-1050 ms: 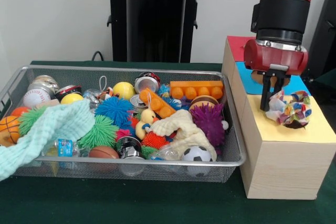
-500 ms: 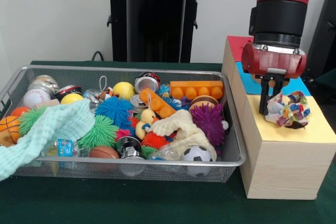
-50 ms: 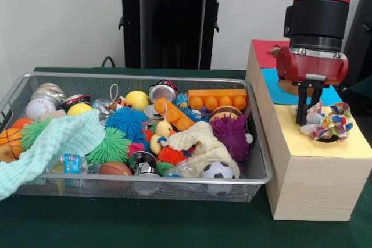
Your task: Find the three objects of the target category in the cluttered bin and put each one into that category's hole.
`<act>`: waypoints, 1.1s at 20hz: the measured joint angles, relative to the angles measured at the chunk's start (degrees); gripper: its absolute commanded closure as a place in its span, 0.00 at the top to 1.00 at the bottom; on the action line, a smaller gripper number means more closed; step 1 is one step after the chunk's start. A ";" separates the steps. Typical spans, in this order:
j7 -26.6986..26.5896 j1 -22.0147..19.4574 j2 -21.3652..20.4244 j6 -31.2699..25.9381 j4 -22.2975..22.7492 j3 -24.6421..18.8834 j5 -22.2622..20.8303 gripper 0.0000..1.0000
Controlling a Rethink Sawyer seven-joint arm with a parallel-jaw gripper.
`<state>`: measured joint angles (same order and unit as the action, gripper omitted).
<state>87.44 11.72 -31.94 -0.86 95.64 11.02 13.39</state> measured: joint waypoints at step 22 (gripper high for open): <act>0.00 -2.99 0.81 -3.98 -2.51 -3.09 -0.02 0.00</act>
<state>87.44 8.73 -31.13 -4.84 93.13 7.93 13.37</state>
